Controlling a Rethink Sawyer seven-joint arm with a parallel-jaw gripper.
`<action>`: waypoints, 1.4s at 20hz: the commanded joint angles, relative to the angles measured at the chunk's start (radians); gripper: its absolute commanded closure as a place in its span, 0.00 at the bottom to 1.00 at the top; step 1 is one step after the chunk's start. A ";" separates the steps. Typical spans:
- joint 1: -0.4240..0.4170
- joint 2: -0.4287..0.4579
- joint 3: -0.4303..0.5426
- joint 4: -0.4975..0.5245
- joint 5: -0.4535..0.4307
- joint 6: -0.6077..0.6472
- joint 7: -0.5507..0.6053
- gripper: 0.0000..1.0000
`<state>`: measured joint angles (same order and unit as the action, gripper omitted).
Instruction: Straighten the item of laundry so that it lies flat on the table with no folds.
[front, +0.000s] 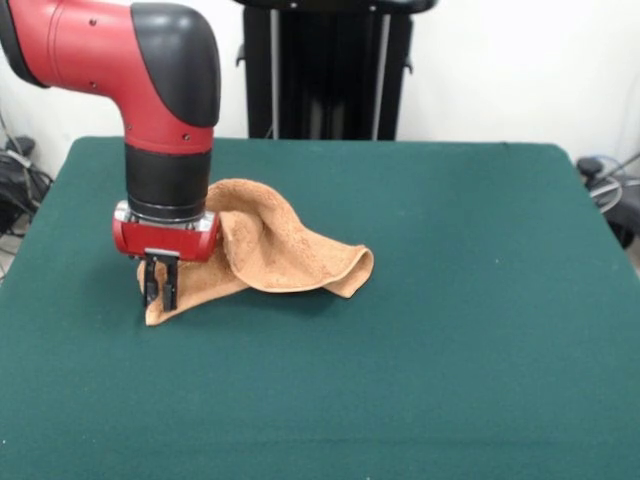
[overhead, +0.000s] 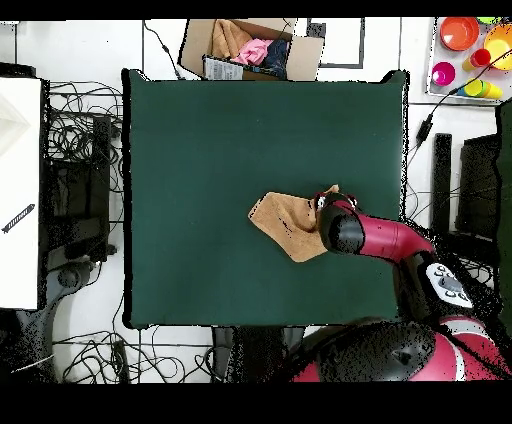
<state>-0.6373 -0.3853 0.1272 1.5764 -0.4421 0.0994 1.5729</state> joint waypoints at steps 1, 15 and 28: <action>0.050 0.174 -0.029 -0.078 -0.023 -0.040 0.119 1.00; -0.207 0.080 0.196 -0.174 -0.093 0.232 -0.232 1.00; -0.314 0.026 0.296 -0.186 -0.153 0.346 -0.233 1.00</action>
<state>-0.9399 -0.3582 0.3702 1.4484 -0.4998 0.3821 1.5361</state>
